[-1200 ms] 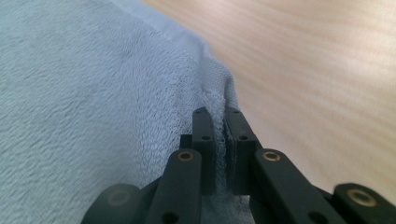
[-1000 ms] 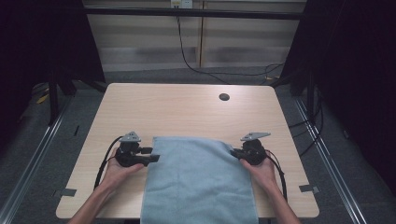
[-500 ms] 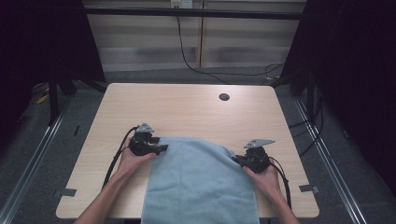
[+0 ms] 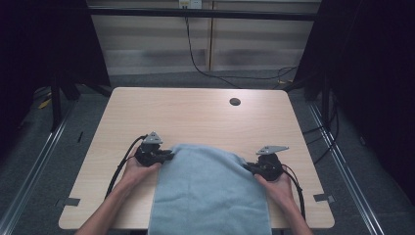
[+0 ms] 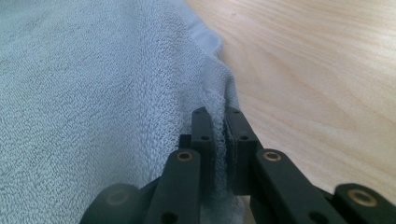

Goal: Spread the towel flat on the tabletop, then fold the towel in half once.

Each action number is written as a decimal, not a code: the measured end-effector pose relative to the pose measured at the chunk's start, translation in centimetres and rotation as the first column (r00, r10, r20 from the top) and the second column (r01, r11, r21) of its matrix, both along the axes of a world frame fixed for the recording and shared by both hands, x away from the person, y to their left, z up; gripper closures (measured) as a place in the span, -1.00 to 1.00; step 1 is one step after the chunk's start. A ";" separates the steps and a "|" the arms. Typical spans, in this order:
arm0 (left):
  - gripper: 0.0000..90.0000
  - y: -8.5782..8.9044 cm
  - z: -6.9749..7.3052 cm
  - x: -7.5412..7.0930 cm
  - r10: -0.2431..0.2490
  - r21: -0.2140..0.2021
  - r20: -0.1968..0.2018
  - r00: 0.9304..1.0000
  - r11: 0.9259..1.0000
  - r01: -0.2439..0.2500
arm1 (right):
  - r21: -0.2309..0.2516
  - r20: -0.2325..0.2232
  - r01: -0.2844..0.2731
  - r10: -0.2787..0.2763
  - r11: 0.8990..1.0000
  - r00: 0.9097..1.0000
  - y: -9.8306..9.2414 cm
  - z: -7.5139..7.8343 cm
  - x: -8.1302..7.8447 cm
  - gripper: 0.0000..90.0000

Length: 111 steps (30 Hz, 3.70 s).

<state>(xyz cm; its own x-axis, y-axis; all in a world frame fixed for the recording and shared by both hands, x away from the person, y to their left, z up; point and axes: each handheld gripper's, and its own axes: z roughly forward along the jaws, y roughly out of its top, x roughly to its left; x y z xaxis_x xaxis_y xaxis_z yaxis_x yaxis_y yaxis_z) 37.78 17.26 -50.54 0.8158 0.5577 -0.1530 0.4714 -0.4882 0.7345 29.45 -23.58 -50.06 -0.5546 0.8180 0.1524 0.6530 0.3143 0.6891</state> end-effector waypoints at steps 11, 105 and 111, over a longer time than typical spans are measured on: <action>0.89 1.5 1.8 0.0 0.009 -0.160 -0.038 0.999 0.987 -0.015 | 0.143 0.074 0.027 -0.038 0.989 0.997 -1.6 2.3 -0.1 0.91; 0.89 4.3 0.7 -11.4 -0.044 -0.051 -0.134 0.990 0.998 0.037 | 0.099 -0.066 -0.119 0.126 0.988 0.990 0.4 0.3 -9.3 0.92; 0.90 3.8 0.8 -6.2 0.000 -0.016 -0.108 0.994 1.000 -0.002 | -0.027 0.011 -0.091 0.091 0.995 0.996 1.5 0.5 -4.2 0.92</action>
